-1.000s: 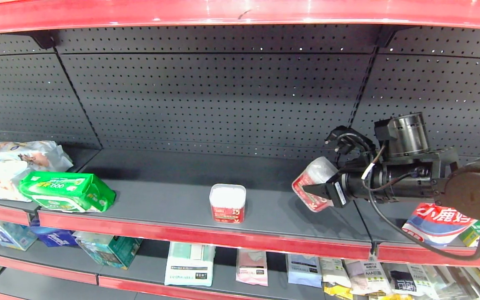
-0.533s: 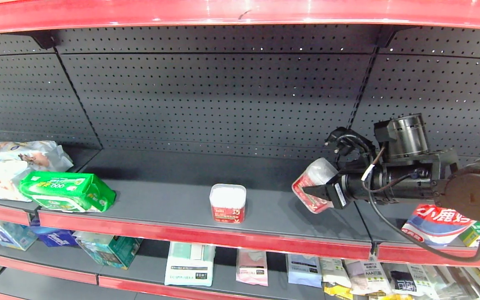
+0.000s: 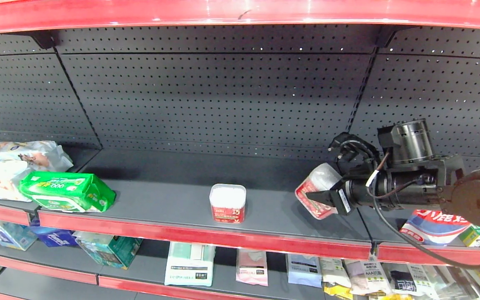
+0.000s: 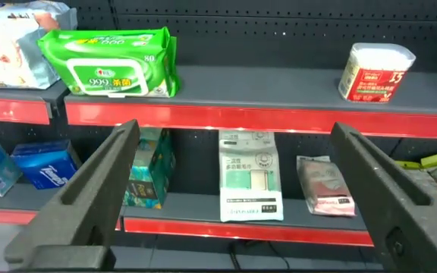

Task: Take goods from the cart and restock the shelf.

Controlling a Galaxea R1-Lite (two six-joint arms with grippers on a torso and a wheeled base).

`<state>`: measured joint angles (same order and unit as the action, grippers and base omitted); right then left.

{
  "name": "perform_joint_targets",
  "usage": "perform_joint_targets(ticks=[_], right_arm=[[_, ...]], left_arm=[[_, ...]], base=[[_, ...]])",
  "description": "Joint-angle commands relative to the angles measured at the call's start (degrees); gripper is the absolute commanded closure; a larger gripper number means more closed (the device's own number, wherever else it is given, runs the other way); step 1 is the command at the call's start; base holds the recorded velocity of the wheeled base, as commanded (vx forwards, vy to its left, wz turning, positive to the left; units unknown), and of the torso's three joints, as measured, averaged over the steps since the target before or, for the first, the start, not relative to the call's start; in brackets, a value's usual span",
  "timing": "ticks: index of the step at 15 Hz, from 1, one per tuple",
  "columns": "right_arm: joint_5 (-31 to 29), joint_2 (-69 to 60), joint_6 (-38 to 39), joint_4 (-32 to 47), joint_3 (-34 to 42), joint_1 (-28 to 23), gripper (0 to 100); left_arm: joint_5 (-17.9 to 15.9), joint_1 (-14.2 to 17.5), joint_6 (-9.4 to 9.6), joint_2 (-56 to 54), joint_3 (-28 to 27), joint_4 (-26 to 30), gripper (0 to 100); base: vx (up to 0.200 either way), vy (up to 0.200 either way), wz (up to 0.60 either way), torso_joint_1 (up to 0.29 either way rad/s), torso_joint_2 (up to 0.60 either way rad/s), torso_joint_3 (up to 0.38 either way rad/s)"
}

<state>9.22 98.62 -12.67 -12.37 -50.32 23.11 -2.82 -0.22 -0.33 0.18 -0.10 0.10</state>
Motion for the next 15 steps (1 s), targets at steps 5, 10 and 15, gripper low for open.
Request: perform_joint_targets(ticks=[5, 10, 15], right_arm=[[0.19, 1.75, -0.34, -0.02, -1.62, -0.09, 100], [0.63, 6.76, -0.43, -1.07, -4.17, 0.0, 100], [1.77, 14.05, -2.1, -3.01, -11.29, 1.41, 100]], left_arm=[[0.0, -0.04, -0.02, -0.09, 0.01, -0.01, 0], [0.0, -0.04, -0.02, -0.09, 0.01, -0.01, 0], [0.0, -0.04, -0.02, -0.09, 0.01, -0.01, 0]], base=[[0.0, 0.0, 0.0, 0.0, 0.0, 0.0], [0.0, 0.0, 0.0, 0.0, 0.0, 0.0], [0.0, 0.0, 0.0, 0.0, 0.0, 0.0]])
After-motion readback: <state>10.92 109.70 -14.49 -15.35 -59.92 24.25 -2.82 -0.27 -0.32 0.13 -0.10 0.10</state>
